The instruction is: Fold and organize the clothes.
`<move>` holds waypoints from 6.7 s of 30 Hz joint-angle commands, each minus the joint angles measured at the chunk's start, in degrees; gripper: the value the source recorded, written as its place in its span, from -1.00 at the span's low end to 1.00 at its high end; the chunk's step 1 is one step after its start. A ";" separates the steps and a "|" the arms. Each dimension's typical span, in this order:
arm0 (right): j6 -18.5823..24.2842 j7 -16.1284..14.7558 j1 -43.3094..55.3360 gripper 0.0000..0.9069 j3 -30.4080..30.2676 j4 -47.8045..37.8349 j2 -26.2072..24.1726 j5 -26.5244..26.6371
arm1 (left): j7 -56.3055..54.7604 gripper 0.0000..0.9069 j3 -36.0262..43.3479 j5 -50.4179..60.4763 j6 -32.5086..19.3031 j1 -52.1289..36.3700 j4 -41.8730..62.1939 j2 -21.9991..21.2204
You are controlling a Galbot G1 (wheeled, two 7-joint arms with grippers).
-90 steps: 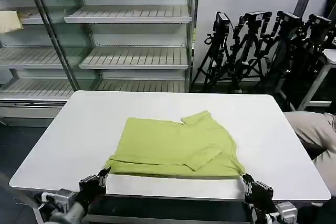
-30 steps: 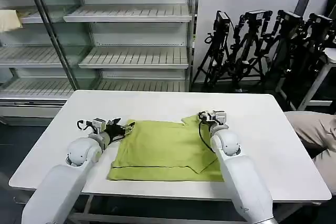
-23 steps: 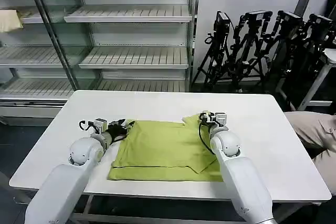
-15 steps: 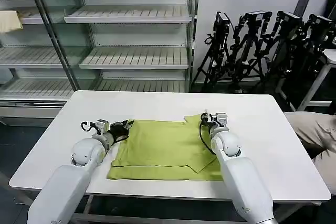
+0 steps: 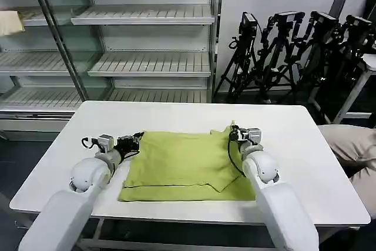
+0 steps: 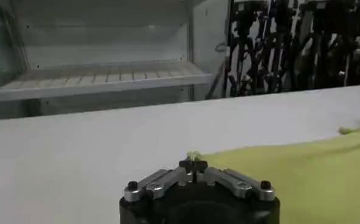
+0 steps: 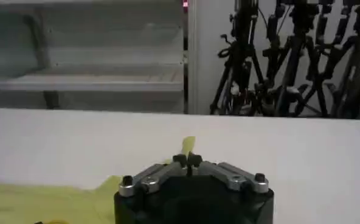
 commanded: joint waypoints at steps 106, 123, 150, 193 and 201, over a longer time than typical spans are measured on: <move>0.14 -2.10 -32.98 1.00 6.27 30.52 -5.37 -13.35 | -13.06 -0.98 -29.48 -1.64 0.73 30.04 -20.98 23.74; 2.35 -1.93 -36.25 1.00 10.91 31.11 -7.04 -14.91 | -11.67 -0.98 4.06 3.75 4.33 15.24 -31.64 7.70; 2.98 -1.90 -37.07 1.00 12.77 30.84 -6.89 -15.27 | -16.76 1.00 20.60 -1.00 4.51 0.72 -19.13 -0.09; 4.53 -2.75 -35.83 1.00 12.20 30.55 -6.89 -15.59 | -27.39 -0.98 -1.43 -11.82 4.35 18.76 -17.63 -1.44; 4.63 -2.78 -35.66 1.00 11.92 30.37 -6.91 -15.60 | -26.98 -0.98 -0.41 -11.57 4.30 18.94 -18.12 -2.45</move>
